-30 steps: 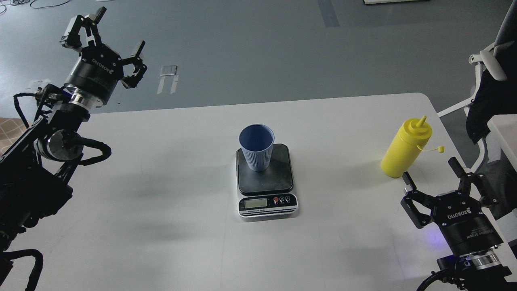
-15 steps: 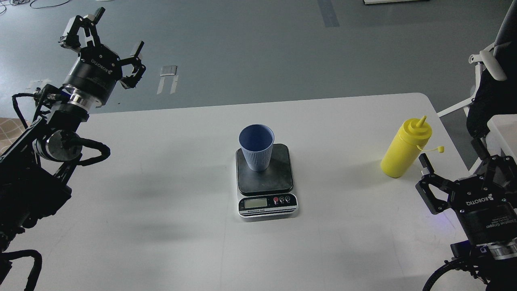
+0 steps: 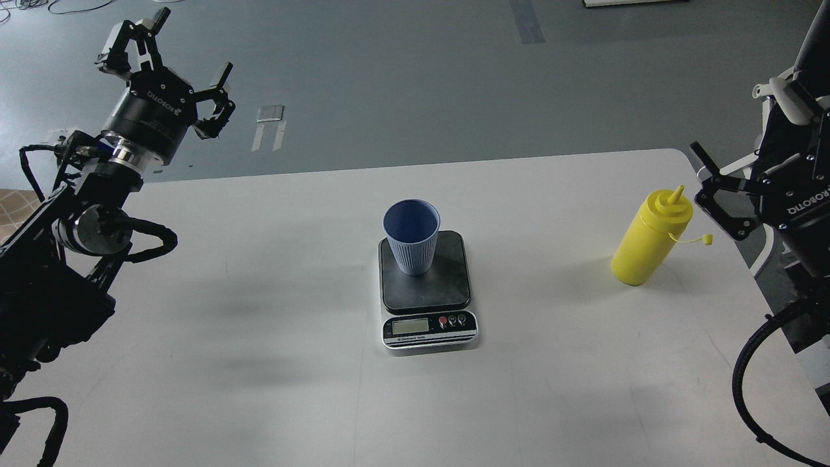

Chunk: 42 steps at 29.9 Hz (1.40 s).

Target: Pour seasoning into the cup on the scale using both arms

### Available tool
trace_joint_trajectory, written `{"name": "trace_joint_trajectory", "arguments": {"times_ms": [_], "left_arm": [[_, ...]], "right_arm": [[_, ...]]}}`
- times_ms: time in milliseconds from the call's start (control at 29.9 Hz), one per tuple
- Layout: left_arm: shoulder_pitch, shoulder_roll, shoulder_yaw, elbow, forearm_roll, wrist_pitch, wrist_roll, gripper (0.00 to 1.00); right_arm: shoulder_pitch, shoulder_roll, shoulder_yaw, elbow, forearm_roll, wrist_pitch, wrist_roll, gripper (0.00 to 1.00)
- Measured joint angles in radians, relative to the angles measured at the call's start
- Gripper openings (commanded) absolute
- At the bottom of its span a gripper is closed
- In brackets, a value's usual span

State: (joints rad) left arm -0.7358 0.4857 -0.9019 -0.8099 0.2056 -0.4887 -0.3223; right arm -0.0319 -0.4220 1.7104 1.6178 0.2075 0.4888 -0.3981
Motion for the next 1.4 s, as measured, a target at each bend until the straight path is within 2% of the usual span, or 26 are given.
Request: {"name": "trace_joint_trajectory", "arguments": {"times_ms": [200, 468, 635, 902, 969, 1069, 1203, 1403], "left_arm": [[-0.011, -0.003, -0.001, 0.000, 0.004, 0.000, -0.003, 0.98], [-0.063, -0.004, 0.003, 0.010, 0.013, 0.000, 0.001, 0.98], [-0.091, -0.019, 0.003, 0.011, 0.014, 0.000, 0.002, 0.98], [-0.120, -0.057, 0.005, 0.012, 0.050, 0.000, 0.013, 0.98], [-0.131, -0.058, 0.004, 0.014, 0.058, 0.000, 0.031, 0.98], [-0.160, -0.063, -0.001, 0.039, 0.060, 0.000, 0.094, 0.98], [-0.192, -0.082, -0.006, 0.080, 0.054, 0.000, 0.129, 0.98], [-0.211, -0.127, -0.008, 0.108, 0.049, 0.000, 0.133, 0.98]], "right_arm": [[0.290, -0.148, -0.141, -0.160, -0.003, 0.000, 0.002, 0.99], [0.712, -0.172, -0.450, -0.428, -0.036, 0.000, 0.001, 0.99], [0.922, -0.056, -0.617, -0.627, -0.110, 0.000, -0.001, 0.99], [1.068, 0.135, -0.638, -0.871, -0.325, 0.000, 0.001, 0.99], [1.087, 0.166, -0.635, -0.904, -0.379, 0.000, 0.005, 0.99], [1.109, 0.189, -0.634, -0.924, -0.447, 0.000, 0.011, 0.99], [1.133, 0.197, -0.633, -0.929, -0.530, 0.000, 0.050, 0.99], [1.158, 0.190, -0.633, -0.945, -0.676, 0.000, 0.172, 0.99]]}}
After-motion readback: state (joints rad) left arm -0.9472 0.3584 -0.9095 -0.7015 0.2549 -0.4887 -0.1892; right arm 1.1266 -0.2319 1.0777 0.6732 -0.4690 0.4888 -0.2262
